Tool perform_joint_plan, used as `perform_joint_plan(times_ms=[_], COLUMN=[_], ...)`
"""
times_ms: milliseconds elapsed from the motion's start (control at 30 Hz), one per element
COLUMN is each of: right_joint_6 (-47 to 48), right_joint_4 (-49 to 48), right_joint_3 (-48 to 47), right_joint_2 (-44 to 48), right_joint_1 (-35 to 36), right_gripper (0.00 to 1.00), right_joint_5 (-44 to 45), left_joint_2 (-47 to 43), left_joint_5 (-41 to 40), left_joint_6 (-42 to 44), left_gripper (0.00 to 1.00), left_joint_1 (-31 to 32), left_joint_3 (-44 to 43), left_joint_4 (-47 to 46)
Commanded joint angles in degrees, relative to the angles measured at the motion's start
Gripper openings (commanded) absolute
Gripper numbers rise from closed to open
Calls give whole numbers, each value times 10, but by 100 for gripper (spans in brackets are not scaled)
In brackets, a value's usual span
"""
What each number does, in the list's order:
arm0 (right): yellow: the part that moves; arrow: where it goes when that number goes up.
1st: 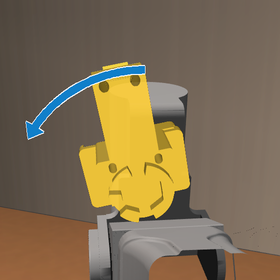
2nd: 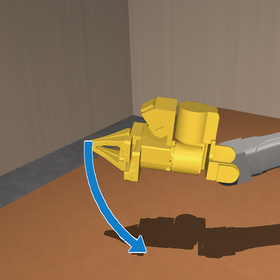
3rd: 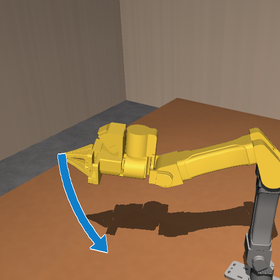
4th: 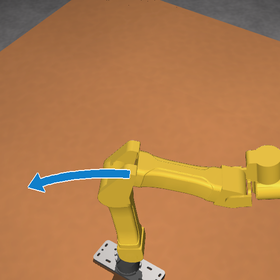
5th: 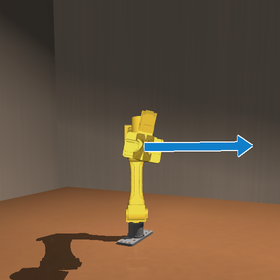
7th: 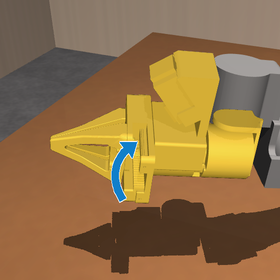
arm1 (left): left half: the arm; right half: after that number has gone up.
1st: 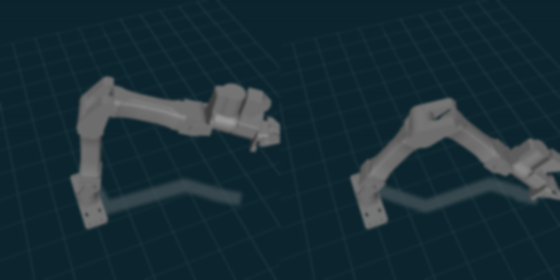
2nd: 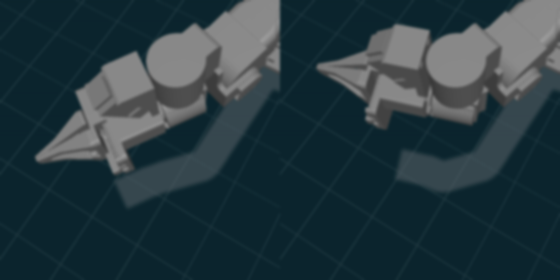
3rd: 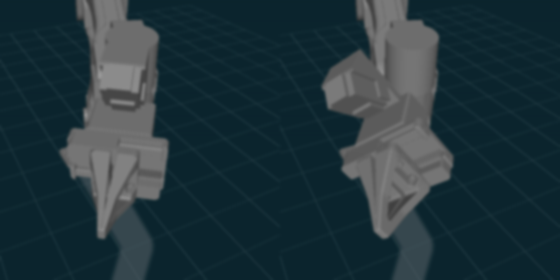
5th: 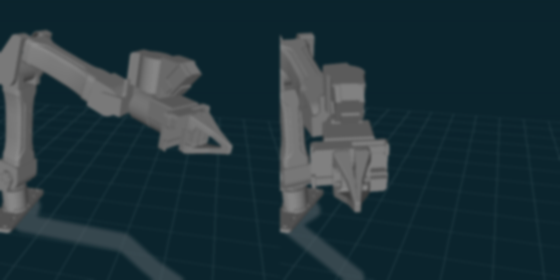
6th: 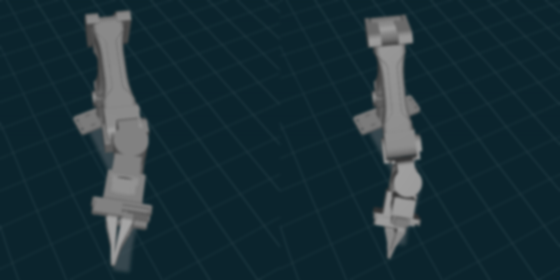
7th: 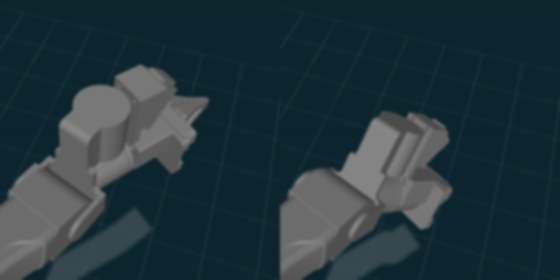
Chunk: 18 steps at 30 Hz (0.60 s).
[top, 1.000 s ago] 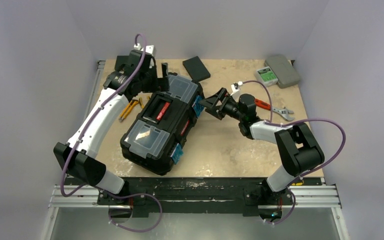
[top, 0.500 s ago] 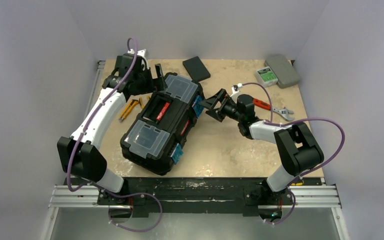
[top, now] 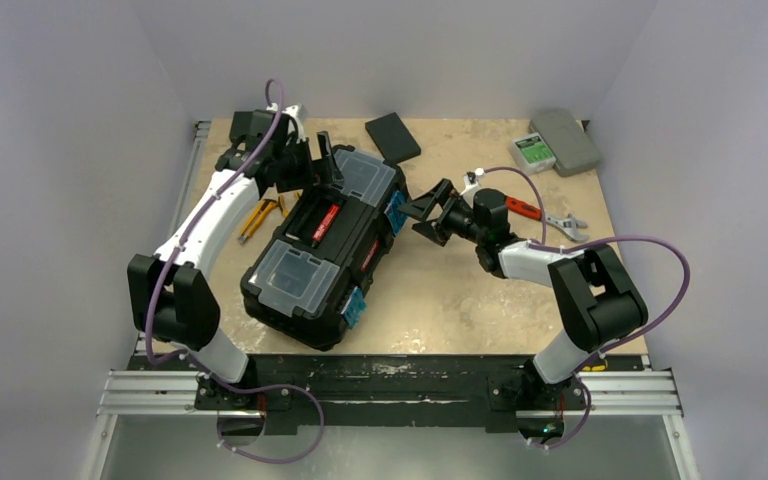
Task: Pack the tool kit
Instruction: Close the toolbox at the center of the board.
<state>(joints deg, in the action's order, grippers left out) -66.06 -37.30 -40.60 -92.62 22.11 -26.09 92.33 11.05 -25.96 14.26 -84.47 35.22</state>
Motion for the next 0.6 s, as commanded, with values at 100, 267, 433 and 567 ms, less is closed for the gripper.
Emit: perform_joint_plan(times_ms=[100, 267, 433, 567], right_joint_6=[-13, -40, -47, -63], right_joint_4=[-42, -94, -95, -98], right_joint_3=[-22, -16, -13, -1], right_joint_2=[26, 21, 17, 14], right_joint_1=[24, 38, 40, 41], right_gripper=[99, 98, 95, 90], right_joint_5=[19, 24, 32, 50], left_joint_2=[18, 22, 25, 34], left_joint_5=[34, 41, 62, 87], left_joint_6=[9, 8, -5, -24], left_gripper=[95, 94, 93, 93], left_joint_1=[-6, -9, -12, -19], left_joint_3=[6, 11, 19, 22], left_joint_4=[-18, -18, -27, -50])
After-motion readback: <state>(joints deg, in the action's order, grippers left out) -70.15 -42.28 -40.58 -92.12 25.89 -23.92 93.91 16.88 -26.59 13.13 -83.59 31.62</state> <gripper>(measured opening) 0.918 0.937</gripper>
